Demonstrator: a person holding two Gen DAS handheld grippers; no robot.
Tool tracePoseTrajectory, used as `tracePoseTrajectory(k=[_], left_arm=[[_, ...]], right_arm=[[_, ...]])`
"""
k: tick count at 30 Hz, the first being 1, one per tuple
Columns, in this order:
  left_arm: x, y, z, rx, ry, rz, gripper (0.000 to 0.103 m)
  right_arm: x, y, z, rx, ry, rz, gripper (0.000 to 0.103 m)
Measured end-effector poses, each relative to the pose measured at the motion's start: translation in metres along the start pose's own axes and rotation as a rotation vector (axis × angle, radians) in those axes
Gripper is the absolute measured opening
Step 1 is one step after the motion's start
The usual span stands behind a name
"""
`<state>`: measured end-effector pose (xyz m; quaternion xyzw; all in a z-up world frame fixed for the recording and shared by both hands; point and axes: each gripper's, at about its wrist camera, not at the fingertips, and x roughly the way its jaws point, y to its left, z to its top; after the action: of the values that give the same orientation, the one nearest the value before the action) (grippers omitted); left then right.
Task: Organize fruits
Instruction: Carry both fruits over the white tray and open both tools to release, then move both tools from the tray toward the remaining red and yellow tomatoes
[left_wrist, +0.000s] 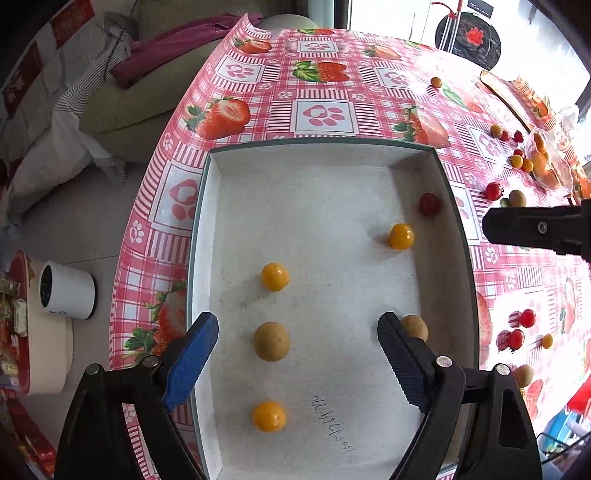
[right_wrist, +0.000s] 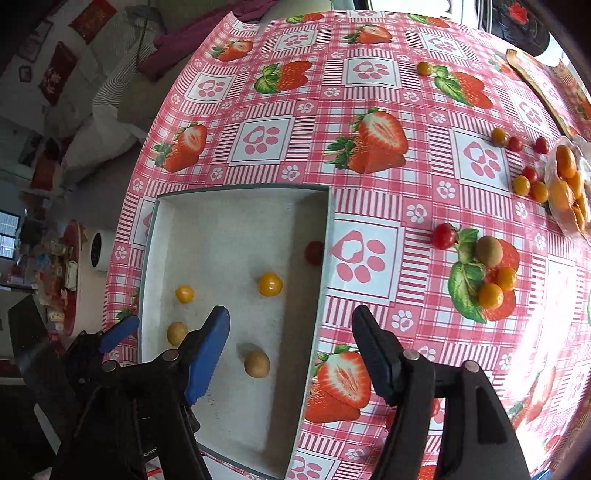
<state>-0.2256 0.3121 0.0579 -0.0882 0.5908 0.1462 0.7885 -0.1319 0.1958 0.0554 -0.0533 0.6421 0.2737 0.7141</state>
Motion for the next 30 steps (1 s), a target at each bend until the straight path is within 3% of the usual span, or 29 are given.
tracePoseTrajectory(k=[16,22,30], left_arm=[[-0.02,-0.109,0.022,0.267,-0.034,-0.113,0.089],[-0.017,-0.151,0.018,0.351,-0.01,-0.162,0.089],[0.0,-0.197,0.006,0.495,0.04,-0.213,0.089]], right_arm=[[-0.033,-0.151,-0.086,0.302,0.031,-0.179,0.073],[-0.032,-0.175,-0.113,0.329,0.059,-0.217,0.073],[-0.026,-0.179,-0.13,0.282,0.064,-0.216,0.072]])
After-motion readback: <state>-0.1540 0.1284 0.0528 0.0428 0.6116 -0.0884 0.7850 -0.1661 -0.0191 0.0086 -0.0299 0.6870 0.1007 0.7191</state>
